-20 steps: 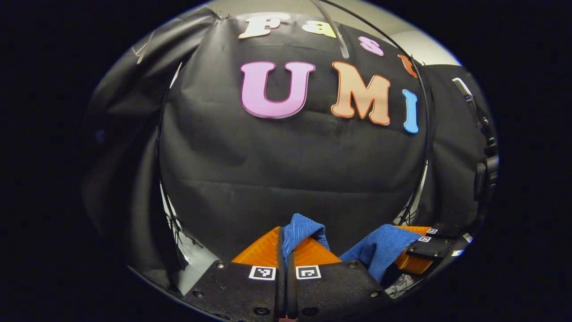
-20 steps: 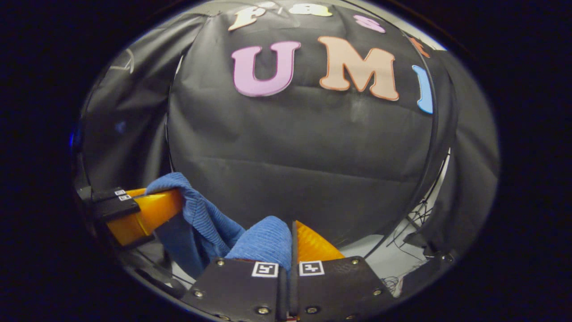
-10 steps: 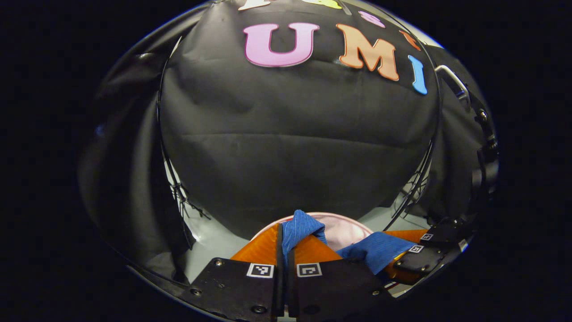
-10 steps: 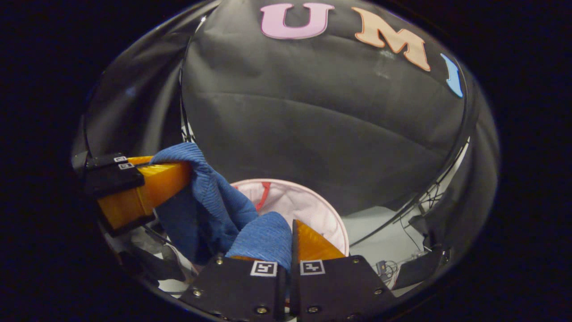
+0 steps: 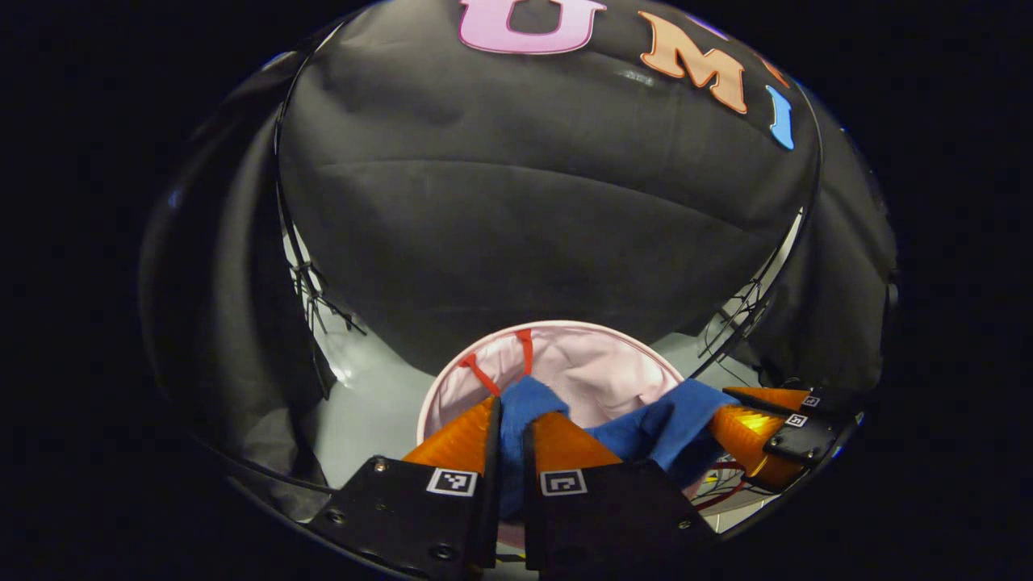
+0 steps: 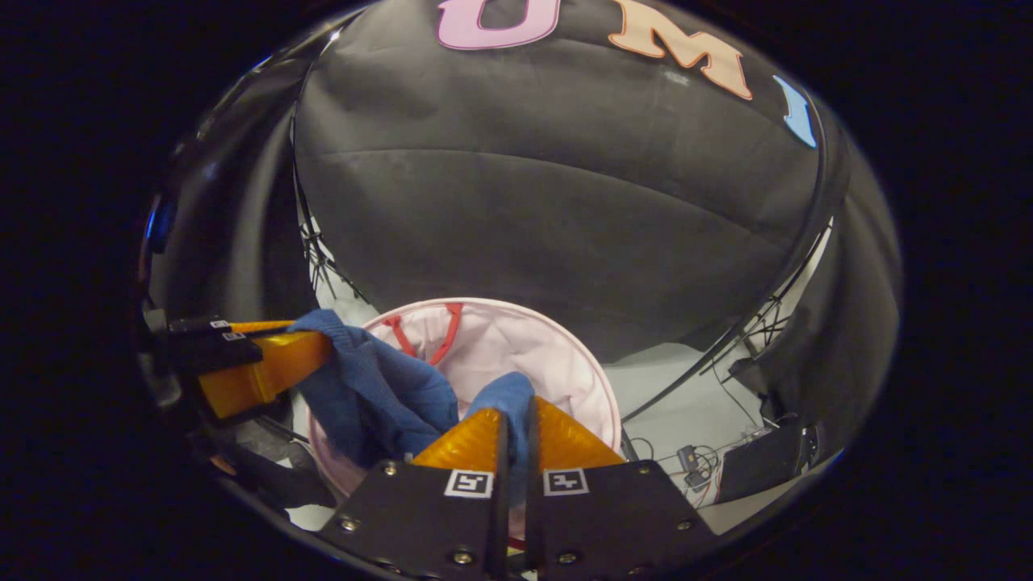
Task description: Grasp the clothes on the hanger with both hands and then place them into the laundry hamper below.
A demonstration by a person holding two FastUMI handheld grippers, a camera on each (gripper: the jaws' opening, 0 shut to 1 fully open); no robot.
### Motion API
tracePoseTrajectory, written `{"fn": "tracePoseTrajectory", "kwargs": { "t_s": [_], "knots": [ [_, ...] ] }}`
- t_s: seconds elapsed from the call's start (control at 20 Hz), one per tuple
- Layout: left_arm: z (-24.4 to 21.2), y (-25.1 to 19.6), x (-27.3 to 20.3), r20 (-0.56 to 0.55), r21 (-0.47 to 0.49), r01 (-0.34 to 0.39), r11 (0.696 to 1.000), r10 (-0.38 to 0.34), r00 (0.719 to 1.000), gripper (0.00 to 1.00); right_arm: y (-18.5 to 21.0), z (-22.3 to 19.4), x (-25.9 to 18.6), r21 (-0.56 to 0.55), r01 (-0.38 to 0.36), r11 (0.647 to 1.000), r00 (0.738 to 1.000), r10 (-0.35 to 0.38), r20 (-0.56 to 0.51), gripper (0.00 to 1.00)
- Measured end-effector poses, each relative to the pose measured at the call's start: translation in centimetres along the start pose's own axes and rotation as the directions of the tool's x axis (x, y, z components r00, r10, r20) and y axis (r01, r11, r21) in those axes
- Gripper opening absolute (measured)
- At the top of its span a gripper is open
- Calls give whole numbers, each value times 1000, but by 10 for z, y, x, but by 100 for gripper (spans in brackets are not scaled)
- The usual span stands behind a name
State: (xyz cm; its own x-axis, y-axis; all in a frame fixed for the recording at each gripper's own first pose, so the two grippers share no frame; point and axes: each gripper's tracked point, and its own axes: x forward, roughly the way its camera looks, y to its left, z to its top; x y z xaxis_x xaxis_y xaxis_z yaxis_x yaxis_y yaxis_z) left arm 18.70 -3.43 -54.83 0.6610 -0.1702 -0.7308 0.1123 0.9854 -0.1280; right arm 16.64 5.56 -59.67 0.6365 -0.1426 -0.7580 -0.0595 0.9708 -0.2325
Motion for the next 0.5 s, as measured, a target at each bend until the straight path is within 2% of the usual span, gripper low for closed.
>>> {"fn": "tracePoseTrajectory", "kwargs": {
  "t_s": [0.05,0.1,0.15,0.2,0.25,0.3,0.35,0.45,0.5],
  "knots": [
    [-2,0,-6,-3,0,9,1000,-9,1000,15,4,8,-1,16,-13,1000,1000,13,17,8],
    [8,-6,-14,27,3,30,1000,-30,999,22,2,18,-8,27,-10,1000,999,9,45,9],
    [16,-12,-19,54,18,43,999,-44,998,34,1,28,-14,34,-11,999,998,8,65,11],
    [26,-14,-27,82,42,34,999,-37,996,39,-1,36,-25,42,-13,999,997,10,74,18],
    [32,-16,-36,102,66,21,998,-27,994,59,-3,40,-34,56,-13,998,997,9,81,18],
    [38,-17,-43,123,86,0,996,-11,992,79,-5,43,-41,71,-18,997,996,12,91,30],
    [44,-19,-50,143,97,-2,995,-12,990,99,-8,47,-48,86,-16,996,995,8,101,35],
    [44,-27,-69,147,82,21,996,-33,989,96,-13,53,-63,107,-11,994,994,-1,109,42],
    [47,-29,-77,156,70,28,997,-39,987,99,-16,55,-71,119,-10,993,994,-3,110,48]
  ]
}}
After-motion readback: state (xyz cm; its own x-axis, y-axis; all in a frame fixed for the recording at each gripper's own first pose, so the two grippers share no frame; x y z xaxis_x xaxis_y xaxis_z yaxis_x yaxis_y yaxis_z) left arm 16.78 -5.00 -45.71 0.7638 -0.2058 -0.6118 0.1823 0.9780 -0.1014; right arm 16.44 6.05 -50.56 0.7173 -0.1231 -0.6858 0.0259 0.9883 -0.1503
